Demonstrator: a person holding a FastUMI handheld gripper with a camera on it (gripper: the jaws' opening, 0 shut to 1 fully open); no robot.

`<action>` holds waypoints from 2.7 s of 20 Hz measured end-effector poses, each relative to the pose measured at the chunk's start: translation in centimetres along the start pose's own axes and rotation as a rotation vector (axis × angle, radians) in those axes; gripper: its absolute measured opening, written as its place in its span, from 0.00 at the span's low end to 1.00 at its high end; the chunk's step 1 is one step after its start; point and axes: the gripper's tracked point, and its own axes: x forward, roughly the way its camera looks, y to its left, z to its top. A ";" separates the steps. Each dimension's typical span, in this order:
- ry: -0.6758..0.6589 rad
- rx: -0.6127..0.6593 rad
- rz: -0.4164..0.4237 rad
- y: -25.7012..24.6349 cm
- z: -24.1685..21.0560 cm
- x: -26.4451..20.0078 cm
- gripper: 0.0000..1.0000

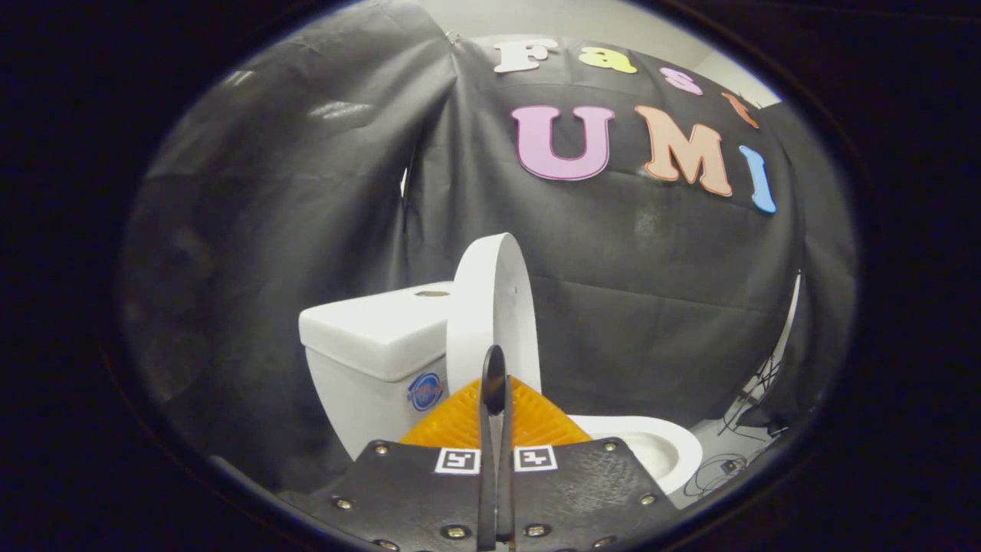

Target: Open the toilet lid.

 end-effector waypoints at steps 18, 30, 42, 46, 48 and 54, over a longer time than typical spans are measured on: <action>0.015 0.027 0.044 1.6 -0.3 -0.4 0.22; 0.012 0.103 -0.001 -3.1 0.9 -3.9 0.81; -0.063 0.131 -0.108 -11.5 3.6 -6.6 0.98; -0.080 0.116 -0.144 -14.4 4.0 -7.5 0.98; -0.085 0.105 -0.161 -16.0 3.9 -7.9 0.98; -0.068 0.084 -0.224 -21.7 3.0 -9.4 0.98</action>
